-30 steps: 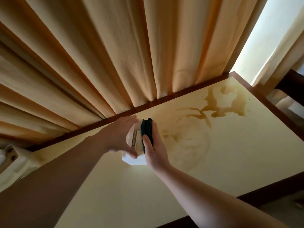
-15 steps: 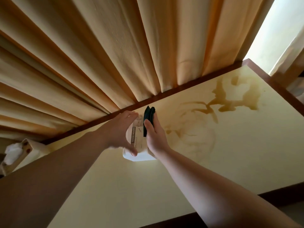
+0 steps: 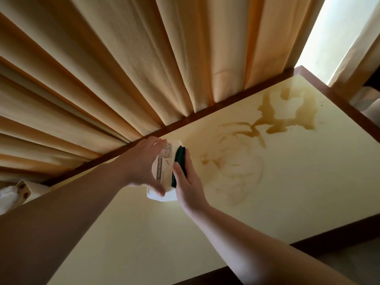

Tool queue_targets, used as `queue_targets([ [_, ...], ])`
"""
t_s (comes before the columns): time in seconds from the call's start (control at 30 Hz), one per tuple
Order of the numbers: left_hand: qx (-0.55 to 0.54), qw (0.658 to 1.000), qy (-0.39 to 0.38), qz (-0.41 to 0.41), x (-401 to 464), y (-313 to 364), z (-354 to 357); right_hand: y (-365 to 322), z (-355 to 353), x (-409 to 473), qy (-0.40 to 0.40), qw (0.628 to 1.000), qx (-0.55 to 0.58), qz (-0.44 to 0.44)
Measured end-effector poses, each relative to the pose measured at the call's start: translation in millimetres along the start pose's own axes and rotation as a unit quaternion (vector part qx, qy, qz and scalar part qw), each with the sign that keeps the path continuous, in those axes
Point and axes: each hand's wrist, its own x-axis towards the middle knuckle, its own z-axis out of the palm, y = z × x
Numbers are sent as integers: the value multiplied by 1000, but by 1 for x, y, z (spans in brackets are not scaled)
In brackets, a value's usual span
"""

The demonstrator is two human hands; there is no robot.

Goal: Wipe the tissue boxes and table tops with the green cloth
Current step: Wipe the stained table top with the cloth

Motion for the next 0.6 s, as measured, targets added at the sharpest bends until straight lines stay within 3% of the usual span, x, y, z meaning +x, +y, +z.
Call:
queue_targets([
  [0.23,-16,1000,-6,3,2,-3,1,11,-6,71,30,996,-54,65],
  [0.6,5,1000,-3,20,5,-7,3,52,0,-16,25,998,16,50],
])
